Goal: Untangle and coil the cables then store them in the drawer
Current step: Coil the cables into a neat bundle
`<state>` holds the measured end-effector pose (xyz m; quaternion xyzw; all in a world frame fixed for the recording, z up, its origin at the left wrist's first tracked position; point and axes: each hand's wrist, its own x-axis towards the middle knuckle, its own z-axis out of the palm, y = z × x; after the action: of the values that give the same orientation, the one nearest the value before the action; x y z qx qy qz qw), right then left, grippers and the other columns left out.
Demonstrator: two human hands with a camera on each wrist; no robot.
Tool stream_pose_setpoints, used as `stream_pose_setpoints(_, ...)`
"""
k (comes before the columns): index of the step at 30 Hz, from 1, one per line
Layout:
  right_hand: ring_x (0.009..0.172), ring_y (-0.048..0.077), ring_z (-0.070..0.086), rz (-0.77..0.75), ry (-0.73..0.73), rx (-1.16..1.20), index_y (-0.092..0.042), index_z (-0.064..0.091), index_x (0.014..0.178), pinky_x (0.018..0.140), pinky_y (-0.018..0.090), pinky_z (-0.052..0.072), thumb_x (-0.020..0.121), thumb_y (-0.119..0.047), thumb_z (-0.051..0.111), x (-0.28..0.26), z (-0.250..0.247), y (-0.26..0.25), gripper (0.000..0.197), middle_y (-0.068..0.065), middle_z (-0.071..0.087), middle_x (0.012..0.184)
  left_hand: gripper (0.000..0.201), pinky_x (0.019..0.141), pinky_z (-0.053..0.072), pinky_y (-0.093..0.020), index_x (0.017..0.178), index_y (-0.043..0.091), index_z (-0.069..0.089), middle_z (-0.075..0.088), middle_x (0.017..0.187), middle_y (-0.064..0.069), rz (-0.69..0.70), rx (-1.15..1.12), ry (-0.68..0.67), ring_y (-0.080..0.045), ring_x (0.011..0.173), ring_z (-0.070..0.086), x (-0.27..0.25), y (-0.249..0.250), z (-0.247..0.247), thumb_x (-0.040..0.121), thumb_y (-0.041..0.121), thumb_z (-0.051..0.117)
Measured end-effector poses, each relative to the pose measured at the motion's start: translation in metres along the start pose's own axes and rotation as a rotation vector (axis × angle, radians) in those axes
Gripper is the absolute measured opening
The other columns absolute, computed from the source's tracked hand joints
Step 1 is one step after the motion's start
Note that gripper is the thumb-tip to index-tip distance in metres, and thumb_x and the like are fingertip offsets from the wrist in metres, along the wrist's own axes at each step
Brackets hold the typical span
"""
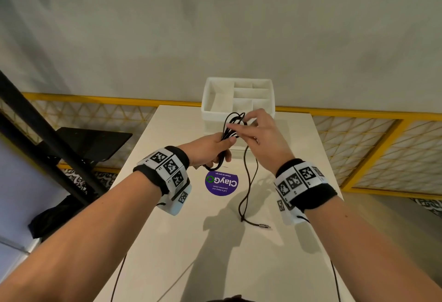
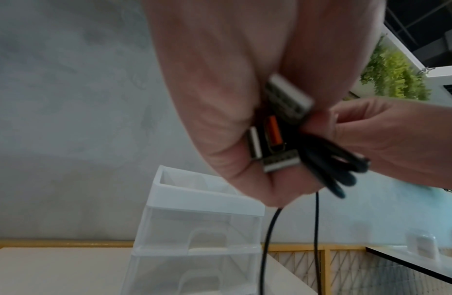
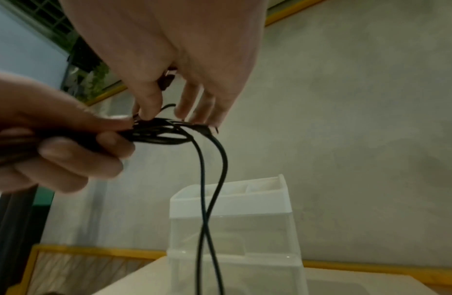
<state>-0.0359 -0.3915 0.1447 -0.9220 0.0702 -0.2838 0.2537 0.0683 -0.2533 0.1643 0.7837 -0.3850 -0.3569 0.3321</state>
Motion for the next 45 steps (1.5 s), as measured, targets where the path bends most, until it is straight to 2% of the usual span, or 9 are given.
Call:
stream_pose_setpoints(3,0.119,0.031,0.041,-0.092,0.019,-0.444,-0.035,0.045,0.137,0.100,0.045,0.039,0.086,-0.012,0.053,-0.005,0.005,-0.005,0.056,0.005,0.041,0.142,0.030,0.039,0.029,-0.017,0.085,0.017,0.044,0.054,0.066,-0.001,-0.001,-0.106,-0.026,-0.007,0.041,0.034,0.004,-0.002,-0.001,0.099,0.043,0.037)
stream_pose_setpoints(8,0.142,0.029,0.024,-0.131,-0.231,-0.499,-0.038,0.029,0.142,0.116,0.053,0.018,0.070,-0.023,0.060,0.001,0.002,-0.009,0.080,-0.001,0.030,0.153,0.037,0.040,0.025,-0.020,0.073,0.015,0.044,0.048,0.056,0.001,0.000,-0.083,-0.094,-0.010,0.038,0.030,0.002,0.001,0.000,0.098,0.042,0.040)
stream_pose_setpoints(12,0.100,0.023,0.057,-0.061,-0.348,-0.375,-0.019,0.058,0.102,0.078,0.032,0.040,0.084,-0.028,0.060,0.014,-0.009,-0.010,0.021,0.001,0.061,0.103,0.036,0.050,0.035,-0.019,0.070,0.016,0.045,0.050,0.059,0.001,0.051,-0.013,-0.151,-0.010,0.046,0.041,-0.003,0.002,0.000,0.099,0.038,0.040)
stream_pose_setpoints(18,0.064,0.018,0.052,0.086,-0.427,-0.263,-0.019,0.051,0.076,0.051,0.023,0.033,0.083,-0.025,0.063,0.020,-0.012,-0.013,0.015,-0.003,0.053,0.066,0.026,0.074,0.041,-0.026,0.081,0.024,0.055,0.064,0.079,0.010,0.051,0.241,-0.151,-0.007,0.075,0.054,-0.009,0.004,-0.006,0.098,0.038,0.042)
stream_pose_setpoints(22,0.063,0.018,0.048,0.045,-0.481,-0.320,-0.020,0.050,0.074,0.048,0.022,0.027,0.088,-0.026,0.059,0.018,-0.007,-0.013,0.018,-0.009,0.044,0.059,0.025,0.083,0.049,-0.048,0.084,0.026,0.059,0.069,0.072,0.009,0.054,0.281,-0.178,-0.017,0.079,0.062,-0.009,-0.002,-0.006,0.097,0.039,0.044)
stream_pose_setpoints(27,0.066,0.019,0.051,0.013,-0.495,-0.407,-0.021,0.050,0.073,0.049,0.025,0.028,0.090,-0.029,0.053,0.019,-0.009,-0.017,0.019,-0.008,0.046,0.060,0.036,0.074,0.045,-0.023,0.101,0.013,0.063,0.073,0.082,-0.003,0.058,0.066,-0.177,-0.014,0.079,0.066,-0.014,0.001,-0.004,0.096,0.044,0.045)
stream_pose_setpoints(32,0.069,0.020,0.051,-0.020,-0.498,-0.432,-0.023,0.049,0.074,0.049,0.025,0.025,0.091,-0.026,0.051,0.019,-0.011,-0.021,0.018,-0.006,0.048,0.064,0.041,0.072,0.040,-0.023,0.097,0.018,0.063,0.074,0.091,0.004,0.011,0.090,-0.166,-0.010,0.088,0.065,-0.014,0.004,-0.004,0.097,0.048,0.036)
stream_pose_setpoints(36,0.067,0.020,0.051,0.013,-0.460,-0.446,-0.021,0.047,0.072,0.054,0.028,0.032,0.089,-0.026,0.054,0.020,-0.012,-0.019,0.019,-0.008,0.045,0.061,0.027,0.071,0.048,-0.023,0.084,0.016,0.049,0.063,0.072,0.002,0.079,0.002,-0.145,-0.014,0.068,0.063,-0.008,-0.004,0.005,0.100,0.033,0.037)
stream_pose_setpoints(45,0.104,0.014,0.053,0.327,-0.172,0.210,-0.016,0.041,0.135,0.092,0.024,0.040,0.092,-0.009,0.052,0.018,-0.003,-0.007,0.044,0.007,0.054,0.124,0.032,0.063,0.044,-0.030,0.080,0.017,0.046,0.036,0.063,0.003,0.116,-0.327,0.235,-0.014,0.055,0.035,-0.002,-0.002,0.001,0.101,0.037,0.033)
